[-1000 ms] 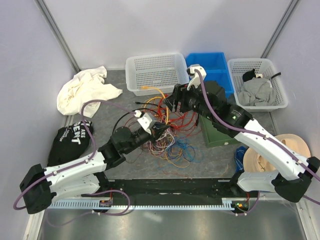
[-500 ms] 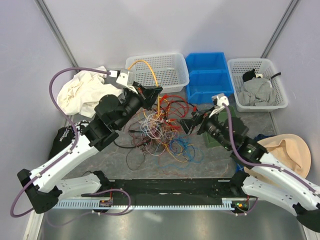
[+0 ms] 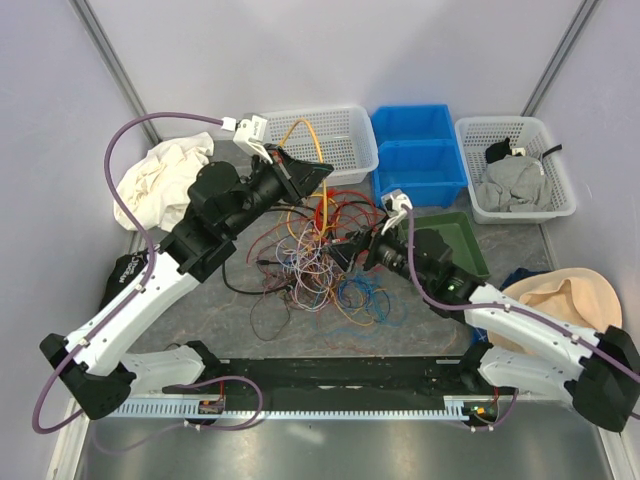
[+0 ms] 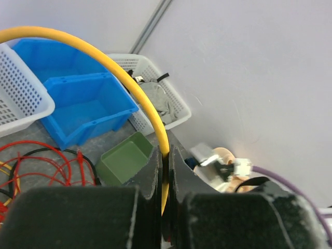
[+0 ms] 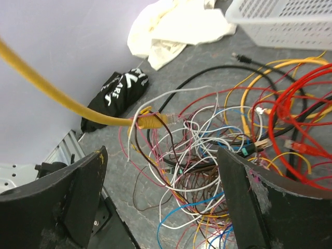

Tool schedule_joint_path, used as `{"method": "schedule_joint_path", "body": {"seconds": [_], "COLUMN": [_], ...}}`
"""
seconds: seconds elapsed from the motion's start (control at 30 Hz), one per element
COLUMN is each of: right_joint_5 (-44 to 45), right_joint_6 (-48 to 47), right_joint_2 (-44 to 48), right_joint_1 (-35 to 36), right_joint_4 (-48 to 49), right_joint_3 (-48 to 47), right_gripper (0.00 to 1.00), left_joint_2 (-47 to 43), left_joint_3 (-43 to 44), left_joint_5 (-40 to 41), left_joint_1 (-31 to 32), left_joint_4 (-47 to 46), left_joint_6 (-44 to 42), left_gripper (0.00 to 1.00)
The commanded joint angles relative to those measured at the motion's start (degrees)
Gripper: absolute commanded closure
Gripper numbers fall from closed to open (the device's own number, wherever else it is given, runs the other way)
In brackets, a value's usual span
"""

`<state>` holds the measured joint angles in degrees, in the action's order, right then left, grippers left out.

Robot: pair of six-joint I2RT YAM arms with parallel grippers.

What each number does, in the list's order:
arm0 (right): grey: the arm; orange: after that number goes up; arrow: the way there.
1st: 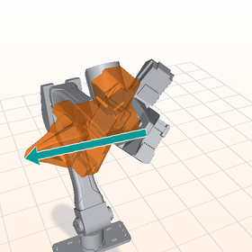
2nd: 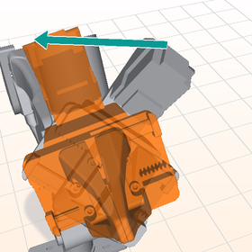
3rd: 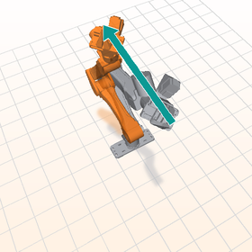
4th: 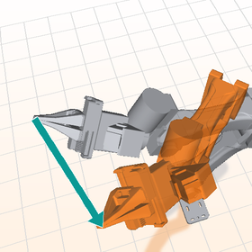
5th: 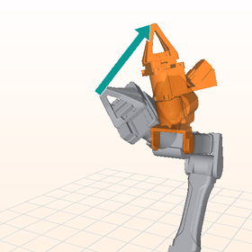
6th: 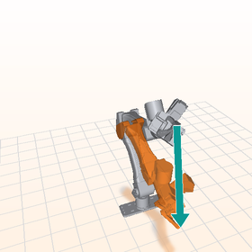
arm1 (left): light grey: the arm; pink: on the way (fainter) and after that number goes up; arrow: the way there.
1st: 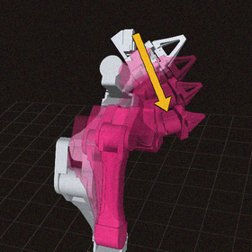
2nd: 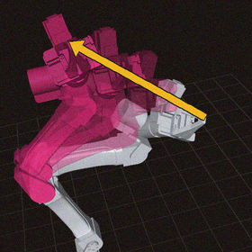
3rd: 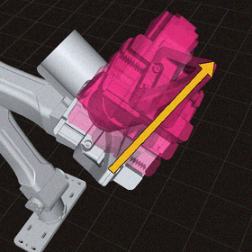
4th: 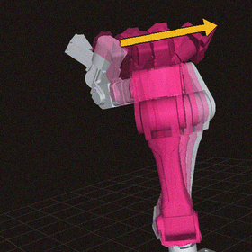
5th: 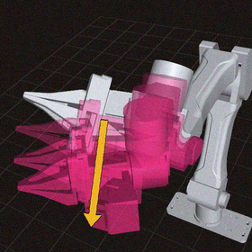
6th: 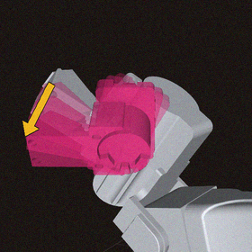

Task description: Untangle the cables

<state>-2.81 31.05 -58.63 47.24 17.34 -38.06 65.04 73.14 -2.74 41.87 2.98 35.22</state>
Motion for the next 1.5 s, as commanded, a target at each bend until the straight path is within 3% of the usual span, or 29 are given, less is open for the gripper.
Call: {"method": "schedule_joint_path", "body": {"seconds": [0.0, 0.07, 0.17, 0.2, 0.27, 0.3, 0.37, 0.4, 0.43, 0.83, 0.87, 0.9, 0.93, 0.97, 1.07, 1.23, 1.33, 1.47], "right_joint_5": [-4.4, -4.8, -4.4, -4.4, -3.5, -3.4, -2.8, -2.6, -2.4, 4.3, 4.7, 5.4, 5.9, 6.8, 13.8, 22.8, 24.8, 24.7], "right_joint_6": [2.2, 2.8, 3.1, 3.1, 3.4, 3.6, 3.8, 4.3, 4.6, 6.2, 6.3, 6.0, 5.9, 6.0, 3.7, 0.7, -0.1, -0.4], "right_joint_2": [-4.7, -7.6, -11.4, -12.4, -14.7, -15.1, -15.5, -15.5, -15.5, -17.7, -18.4, -18.3, -17.7, -15.0, -7.0, 2.7, 8.6, 15.9], "right_joint_1": [0.5, 0.9, 1.8, 2.0, 2.2, 2.2, 2.4, 2.5, 2.6, 2.6, 2.6, 2.6, 2.8, 2.9, 4.8, 6.7, 6.9, 6.9], "right_joint_4": [8.8, 11.6, 15.7, 16.5, 17.3, 17.5, 18.7, 18.8, 18.9, 13.9, 12.6, 11.7, 10.7, 9.9, 1.8, -16.5, -21.8, -23.8], "right_joint_3": [0.3, 0.5, 0.4, 0.4, 0.2, 0.4, 2.1, 2.7, 3.4, 11.0, 10.5, 10.3, 10.3, 10.4, 8.1, 0.6, -0.7, 0.3], "right_gripper": [0.07, 0.09, 0.25, 0.41, 0.56, 0.69, 0.83, 0.96, 1.00, 1.00, 0.92, 0.78, 0.60, 0.34, 0.02, 0.02, 0.02, 0.02], "left_joint_2": [-0.5, -0.2, 0.5, 0.6, 1.1, 1.1, 1.7, 2.2, 2.4, 6.4, 7.1, 7.6, 7.9, 9.0, 11.0, 16.8, 22.7, 32.6], "left_joint_3": [2.5, 2.9, 3.8, 4.0, 5.3, 6.1, 9.1, 10.3, 11.4, 25.5, 26.4, 26.8, 27.0, 27.2, 26.4, 24.2, 25.8, 34.7], "left_joint_5": [-3.0, -3.8, -4.4, -4.6, -4.6, -4.6, -3.9, -3.8, -3.1, -2.7, -2.4, -2.2, -1.1, -0.4, 0.5, 2.5, 4.0, 5.6], "left_joint_1": [-0.2, -0.2, -0.2, -0.2, -0.2, -0.3, -0.2, -0.3, -0.3, -0.9, -0.9, -0.9, -1.0, -1.4, -4.3, -8.5, -10.7, -12.8], "left_joint_4": [-1.0, -1.2, -1.1, -1.1, -0.9, -0.6, 1.1, 1.6, 2.8, 5.7, 5.7, 6.2, 6.7, 7.1, 8.9, 9.2, 9.4, 10.2], "left_joint_6": [3.5, 3.8, 4.2, 4.2, 3.7, 3.3, 1.6, 0.9, 0.3, -3.8, -4.3, -4.8, -5.3, -6.2, -5.4, -5.2, -5.7, -8.4], "left_gripper": [0.98, 0.98, 0.98, 0.98, 0.98, 0.98, 0.98, 0.98, 0.98, 0.98, 0.98, 0.98, 0.98, 0.98, 0.98, 0.98, 0.98, 0.98]}}
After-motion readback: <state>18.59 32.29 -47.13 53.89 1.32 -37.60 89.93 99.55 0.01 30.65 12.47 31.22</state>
